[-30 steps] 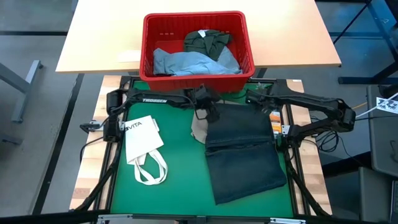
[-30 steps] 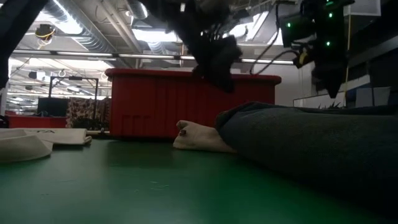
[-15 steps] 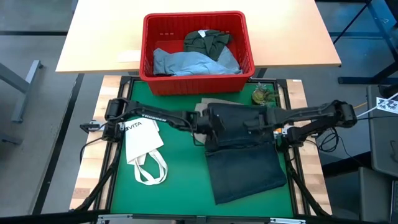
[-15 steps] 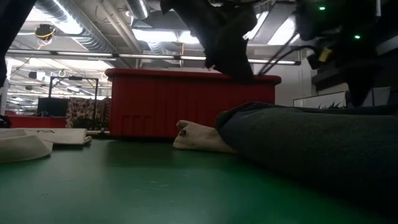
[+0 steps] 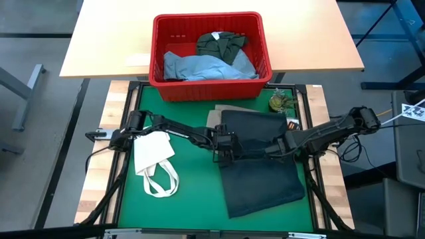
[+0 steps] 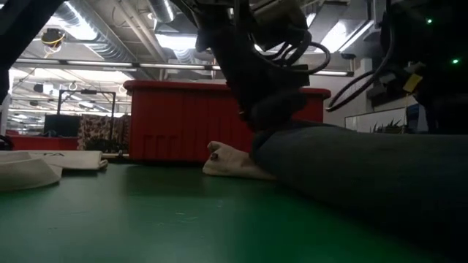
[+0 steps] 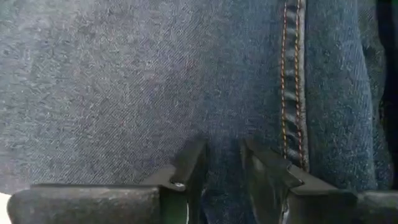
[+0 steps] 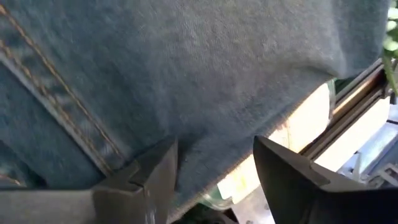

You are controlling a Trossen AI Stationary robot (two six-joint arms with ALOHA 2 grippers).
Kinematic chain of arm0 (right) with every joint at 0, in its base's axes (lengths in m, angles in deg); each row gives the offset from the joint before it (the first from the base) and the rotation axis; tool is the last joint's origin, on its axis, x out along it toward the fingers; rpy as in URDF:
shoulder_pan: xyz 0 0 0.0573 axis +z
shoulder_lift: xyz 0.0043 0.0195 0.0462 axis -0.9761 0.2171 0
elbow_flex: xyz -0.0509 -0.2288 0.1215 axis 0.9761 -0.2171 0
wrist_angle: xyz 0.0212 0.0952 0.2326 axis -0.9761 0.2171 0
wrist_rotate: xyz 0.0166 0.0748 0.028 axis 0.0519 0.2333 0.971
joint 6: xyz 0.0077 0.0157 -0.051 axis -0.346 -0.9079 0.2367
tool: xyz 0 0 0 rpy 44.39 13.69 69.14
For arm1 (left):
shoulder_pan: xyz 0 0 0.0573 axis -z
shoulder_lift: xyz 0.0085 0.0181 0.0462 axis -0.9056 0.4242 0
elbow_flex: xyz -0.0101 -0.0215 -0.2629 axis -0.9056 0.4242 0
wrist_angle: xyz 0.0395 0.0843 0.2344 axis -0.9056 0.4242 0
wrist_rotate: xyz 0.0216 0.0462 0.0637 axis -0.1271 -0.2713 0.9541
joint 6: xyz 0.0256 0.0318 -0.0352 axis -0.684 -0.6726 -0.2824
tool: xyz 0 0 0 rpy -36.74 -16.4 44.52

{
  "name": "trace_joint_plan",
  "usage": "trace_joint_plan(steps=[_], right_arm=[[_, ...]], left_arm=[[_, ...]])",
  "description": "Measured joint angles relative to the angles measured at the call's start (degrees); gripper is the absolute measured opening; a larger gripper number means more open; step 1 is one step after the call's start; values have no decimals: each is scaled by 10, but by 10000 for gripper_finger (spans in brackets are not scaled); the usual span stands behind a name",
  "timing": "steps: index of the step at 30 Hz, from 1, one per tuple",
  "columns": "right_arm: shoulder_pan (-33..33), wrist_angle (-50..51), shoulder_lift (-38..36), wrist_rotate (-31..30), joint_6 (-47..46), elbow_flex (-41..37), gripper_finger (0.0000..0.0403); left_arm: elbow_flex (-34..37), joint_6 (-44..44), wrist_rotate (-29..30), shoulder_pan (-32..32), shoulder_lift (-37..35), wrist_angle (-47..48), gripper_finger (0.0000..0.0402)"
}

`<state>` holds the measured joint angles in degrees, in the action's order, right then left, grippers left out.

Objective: Fold Laundry from Bin
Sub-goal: Fold the dark blue jeans

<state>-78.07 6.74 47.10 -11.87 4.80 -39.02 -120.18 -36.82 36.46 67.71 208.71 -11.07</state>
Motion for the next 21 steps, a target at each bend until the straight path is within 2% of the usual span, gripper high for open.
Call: trace_joint_plan(steps=[8, 16, 21], right_arm=[[-2, 31, 0, 53, 89, -1, 209], [-2, 40, 3, 55, 91, 3, 209], [-1, 74, 3, 61, 91, 45, 209]], left_arm=[[1, -3, -11, 2, -1, 45, 100], [0, -5, -12, 3, -4, 110, 100], [3, -16, -14, 4, -24, 138, 100]])
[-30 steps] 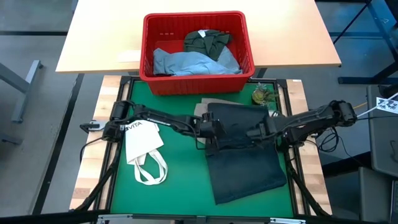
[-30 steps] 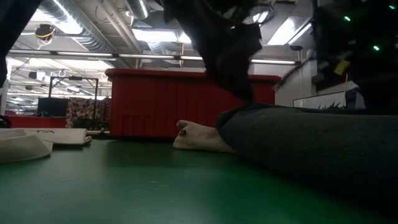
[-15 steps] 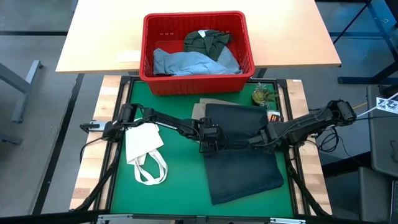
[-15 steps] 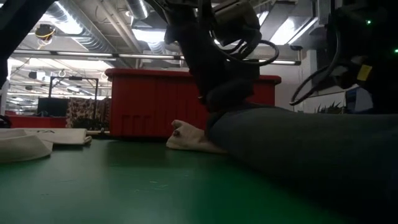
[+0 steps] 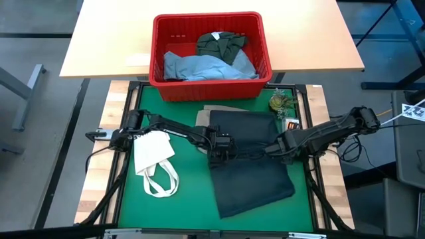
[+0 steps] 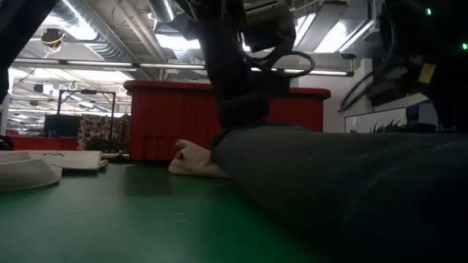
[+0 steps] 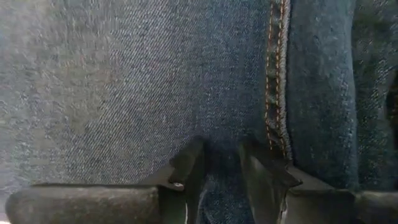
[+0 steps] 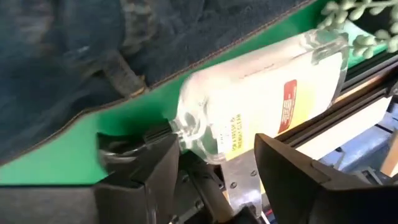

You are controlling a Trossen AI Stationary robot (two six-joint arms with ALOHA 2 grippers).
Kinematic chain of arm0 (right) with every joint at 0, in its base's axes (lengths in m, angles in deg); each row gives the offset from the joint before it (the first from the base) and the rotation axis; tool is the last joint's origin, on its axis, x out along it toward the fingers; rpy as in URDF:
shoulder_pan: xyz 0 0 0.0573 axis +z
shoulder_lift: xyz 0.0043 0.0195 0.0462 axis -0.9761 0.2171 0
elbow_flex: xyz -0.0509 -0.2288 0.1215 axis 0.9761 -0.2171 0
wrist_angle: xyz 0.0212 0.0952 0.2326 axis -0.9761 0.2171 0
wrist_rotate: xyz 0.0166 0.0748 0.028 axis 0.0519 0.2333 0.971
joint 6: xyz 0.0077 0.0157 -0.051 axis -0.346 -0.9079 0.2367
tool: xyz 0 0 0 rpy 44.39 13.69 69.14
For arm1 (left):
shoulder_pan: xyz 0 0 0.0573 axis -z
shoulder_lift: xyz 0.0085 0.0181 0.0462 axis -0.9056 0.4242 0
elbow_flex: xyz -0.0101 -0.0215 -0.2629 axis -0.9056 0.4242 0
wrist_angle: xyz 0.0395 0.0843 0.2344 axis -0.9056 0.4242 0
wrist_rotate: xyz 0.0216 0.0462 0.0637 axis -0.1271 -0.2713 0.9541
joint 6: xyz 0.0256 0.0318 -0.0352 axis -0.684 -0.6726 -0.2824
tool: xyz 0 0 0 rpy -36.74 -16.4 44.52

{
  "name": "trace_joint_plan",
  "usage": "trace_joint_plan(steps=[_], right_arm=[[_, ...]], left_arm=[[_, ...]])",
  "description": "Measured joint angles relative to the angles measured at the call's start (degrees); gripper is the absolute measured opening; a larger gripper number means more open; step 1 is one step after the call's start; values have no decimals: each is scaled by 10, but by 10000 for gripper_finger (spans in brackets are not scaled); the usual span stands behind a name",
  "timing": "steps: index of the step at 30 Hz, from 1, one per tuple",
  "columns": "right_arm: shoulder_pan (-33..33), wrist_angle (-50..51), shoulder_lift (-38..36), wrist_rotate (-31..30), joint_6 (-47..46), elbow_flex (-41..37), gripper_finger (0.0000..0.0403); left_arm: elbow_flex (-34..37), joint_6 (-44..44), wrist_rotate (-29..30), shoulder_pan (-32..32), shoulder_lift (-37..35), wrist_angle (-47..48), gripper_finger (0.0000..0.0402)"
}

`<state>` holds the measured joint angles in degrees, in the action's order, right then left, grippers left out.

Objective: Fold Laundry from Bin
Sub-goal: Fold the dark blue jeans

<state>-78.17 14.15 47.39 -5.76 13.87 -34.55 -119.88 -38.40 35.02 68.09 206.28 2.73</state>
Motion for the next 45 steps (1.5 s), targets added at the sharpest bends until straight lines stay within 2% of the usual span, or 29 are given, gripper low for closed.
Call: trace_joint_plan(steps=[7, 13, 22, 29, 37, 41, 45], right_arm=[[20, 15, -1, 14, 0, 69, 209], [115, -5, -1, 64, -15, 105, 209], [292, -162, -1, 134, -78, 111, 209], [389, -280, 0, 127, -77, 111, 209], [421, -355, 0, 111, -78, 111, 209], [419, -360, 0, 119, -91, 111, 209], [419, -360, 0, 119, -91, 111, 209]], left_arm=[[0, -1, 0, 13, -60, 21, 100], [-1, 0, -2, 47, -99, 24, 100], [-1, 1, -2, 104, -107, 5, 100], [-1, 5, -2, 134, -107, -16, 106], [-1, 58, -11, 140, -107, -21, 158], [-1, 61, -42, 142, -108, -25, 182], [-1, 61, -44, 145, -108, -36, 191]])
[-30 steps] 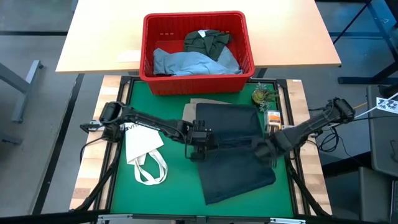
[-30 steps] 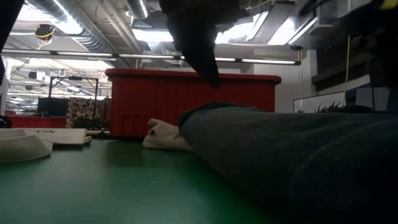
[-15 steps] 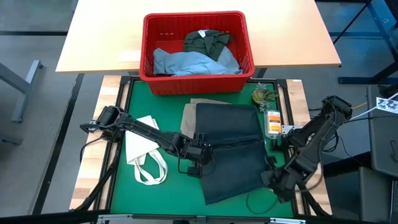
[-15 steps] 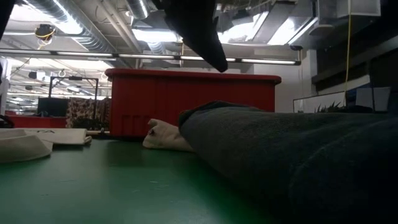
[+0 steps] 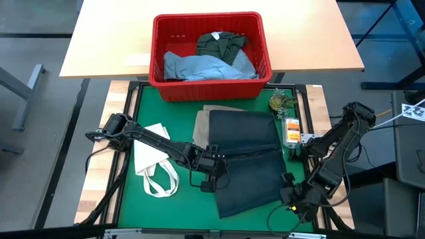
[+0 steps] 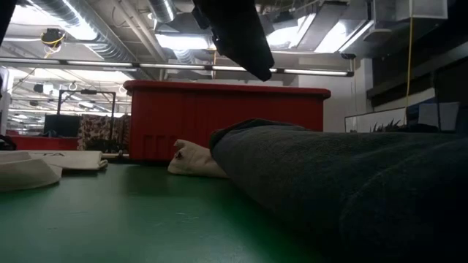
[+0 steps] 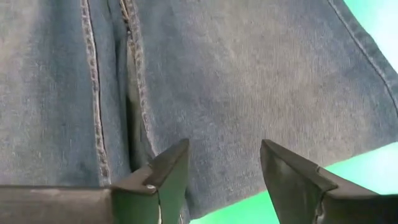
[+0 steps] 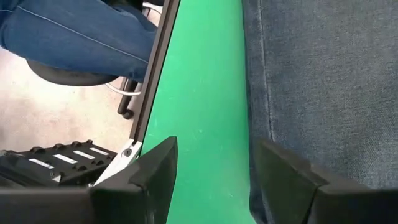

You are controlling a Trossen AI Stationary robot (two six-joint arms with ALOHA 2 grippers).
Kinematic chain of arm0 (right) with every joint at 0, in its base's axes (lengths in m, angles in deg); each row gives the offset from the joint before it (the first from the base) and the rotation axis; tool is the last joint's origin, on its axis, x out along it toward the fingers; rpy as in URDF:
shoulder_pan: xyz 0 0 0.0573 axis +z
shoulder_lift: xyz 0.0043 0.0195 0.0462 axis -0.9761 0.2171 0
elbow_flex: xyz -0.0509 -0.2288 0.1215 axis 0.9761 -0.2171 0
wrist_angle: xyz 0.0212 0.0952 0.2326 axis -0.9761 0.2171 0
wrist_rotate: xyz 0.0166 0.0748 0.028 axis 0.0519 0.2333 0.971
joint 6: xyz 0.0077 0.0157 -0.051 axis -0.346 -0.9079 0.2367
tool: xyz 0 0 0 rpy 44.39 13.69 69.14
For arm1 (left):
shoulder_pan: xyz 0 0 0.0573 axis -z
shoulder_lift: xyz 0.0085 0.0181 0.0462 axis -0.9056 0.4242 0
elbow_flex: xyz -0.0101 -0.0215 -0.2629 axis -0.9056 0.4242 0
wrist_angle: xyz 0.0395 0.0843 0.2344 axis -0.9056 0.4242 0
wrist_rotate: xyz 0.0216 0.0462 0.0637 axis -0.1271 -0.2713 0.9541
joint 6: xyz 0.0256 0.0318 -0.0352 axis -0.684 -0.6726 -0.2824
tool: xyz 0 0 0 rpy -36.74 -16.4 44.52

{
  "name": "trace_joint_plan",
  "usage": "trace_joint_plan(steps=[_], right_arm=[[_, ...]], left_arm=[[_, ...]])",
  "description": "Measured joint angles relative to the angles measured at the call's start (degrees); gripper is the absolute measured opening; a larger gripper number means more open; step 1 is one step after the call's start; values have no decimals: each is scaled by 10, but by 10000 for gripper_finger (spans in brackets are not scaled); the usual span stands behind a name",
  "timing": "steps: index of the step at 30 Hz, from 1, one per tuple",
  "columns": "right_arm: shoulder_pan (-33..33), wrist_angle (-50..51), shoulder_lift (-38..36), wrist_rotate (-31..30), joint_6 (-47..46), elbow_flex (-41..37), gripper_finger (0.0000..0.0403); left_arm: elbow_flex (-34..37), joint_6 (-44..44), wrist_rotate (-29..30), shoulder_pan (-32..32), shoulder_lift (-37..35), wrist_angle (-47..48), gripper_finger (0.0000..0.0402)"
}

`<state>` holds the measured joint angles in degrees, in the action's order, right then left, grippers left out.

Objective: Fold Laundry from Bin
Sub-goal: Fold the dark blue jeans

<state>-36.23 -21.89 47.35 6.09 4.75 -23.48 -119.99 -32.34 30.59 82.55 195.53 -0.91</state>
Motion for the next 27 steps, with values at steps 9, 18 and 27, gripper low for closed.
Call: trace_joint_plan(steps=[9, 18, 27], right_arm=[[0, 1, 17, -15, 0, 0, 209], [0, 14, 91, -14, 28, 0, 270], [0, 18, 129, -33, 90, 0, 303]], left_arm=[[0, 0, 0, 2, 0, -14, 192], [0, 0, -1, 8, 0, -14, 193], [0, 0, -1, 8, 0, -14, 192]])
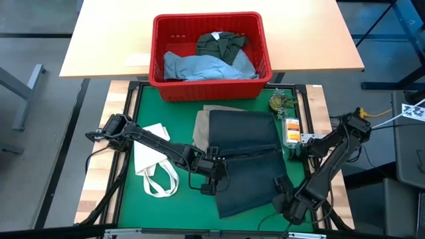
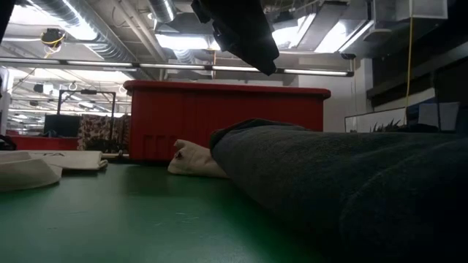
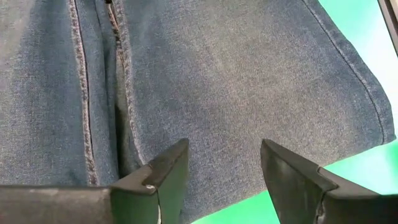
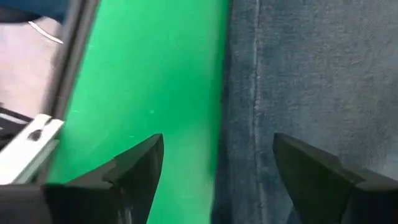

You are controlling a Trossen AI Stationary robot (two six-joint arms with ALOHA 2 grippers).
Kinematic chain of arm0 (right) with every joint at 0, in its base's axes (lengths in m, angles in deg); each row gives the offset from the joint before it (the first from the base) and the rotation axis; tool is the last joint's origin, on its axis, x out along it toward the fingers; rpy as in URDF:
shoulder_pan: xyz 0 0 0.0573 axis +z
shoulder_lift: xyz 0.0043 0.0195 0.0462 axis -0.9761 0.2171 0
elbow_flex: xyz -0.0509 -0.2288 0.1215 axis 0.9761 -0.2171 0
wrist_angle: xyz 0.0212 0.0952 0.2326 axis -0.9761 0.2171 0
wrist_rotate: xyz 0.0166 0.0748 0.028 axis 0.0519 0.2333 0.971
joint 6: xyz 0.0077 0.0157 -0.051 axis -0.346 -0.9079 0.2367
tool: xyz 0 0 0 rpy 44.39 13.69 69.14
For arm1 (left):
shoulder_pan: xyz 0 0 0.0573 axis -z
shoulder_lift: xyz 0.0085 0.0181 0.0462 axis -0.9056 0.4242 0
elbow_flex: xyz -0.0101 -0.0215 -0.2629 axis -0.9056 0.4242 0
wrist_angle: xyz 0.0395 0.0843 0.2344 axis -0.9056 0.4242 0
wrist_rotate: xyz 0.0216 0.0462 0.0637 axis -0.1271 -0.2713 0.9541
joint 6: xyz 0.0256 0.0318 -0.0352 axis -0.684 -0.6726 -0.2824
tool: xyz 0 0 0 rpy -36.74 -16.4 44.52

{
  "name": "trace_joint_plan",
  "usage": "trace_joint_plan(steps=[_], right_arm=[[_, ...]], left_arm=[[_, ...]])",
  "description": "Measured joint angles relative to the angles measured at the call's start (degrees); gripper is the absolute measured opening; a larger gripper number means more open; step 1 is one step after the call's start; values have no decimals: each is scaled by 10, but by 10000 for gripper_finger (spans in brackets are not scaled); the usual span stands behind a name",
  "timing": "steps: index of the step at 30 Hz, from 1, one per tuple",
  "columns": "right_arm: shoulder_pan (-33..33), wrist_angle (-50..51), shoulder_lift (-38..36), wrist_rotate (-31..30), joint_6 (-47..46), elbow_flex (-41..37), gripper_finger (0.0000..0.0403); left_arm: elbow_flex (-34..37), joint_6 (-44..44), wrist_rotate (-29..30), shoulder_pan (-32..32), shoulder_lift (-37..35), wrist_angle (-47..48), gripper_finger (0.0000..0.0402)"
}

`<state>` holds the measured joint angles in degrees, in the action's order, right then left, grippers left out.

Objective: Fold Laundry from Bin
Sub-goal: Fold the dark blue jeans

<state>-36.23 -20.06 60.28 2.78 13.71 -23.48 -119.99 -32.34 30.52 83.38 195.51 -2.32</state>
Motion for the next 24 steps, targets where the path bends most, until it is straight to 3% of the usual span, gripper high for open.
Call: trace_joint_plan(steps=[13, 19, 24], right_arm=[[0, 9, 128, -47, 9, 3, 292], [1, 18, 153, -50, -1, 5, 290], [-3, 21, 155, -43, -1, 4, 243]], left_arm=[[0, 0, 0, 0, 0, 0, 192], [0, 0, 0, 1, 0, 1, 192], [0, 0, -1, 5, 0, 1, 192]])
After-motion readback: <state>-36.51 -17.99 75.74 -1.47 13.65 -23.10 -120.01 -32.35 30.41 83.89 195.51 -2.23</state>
